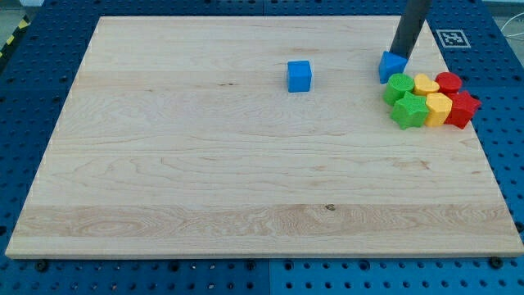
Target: Push the blue triangle down a bit
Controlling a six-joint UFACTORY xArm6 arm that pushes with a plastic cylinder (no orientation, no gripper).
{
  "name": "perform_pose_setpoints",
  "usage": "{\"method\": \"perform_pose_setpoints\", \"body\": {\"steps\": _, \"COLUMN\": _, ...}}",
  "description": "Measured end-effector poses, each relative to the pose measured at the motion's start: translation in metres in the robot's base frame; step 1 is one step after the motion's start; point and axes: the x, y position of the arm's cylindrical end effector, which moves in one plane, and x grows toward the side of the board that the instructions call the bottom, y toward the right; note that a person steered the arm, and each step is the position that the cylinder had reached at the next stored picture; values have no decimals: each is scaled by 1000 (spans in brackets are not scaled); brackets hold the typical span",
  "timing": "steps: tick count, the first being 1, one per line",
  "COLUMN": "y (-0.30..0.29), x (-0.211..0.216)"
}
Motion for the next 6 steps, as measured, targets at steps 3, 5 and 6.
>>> {"method": "perform_pose_setpoints", "body": {"steps": 3, "y": -27, "x": -12}}
{"method": "perform_pose_setpoints", "body": {"steps": 5, "y": -2, "x": 24}}
{"method": "perform_pose_setpoints", "body": {"steps": 6, "y": 4, "x": 29}}
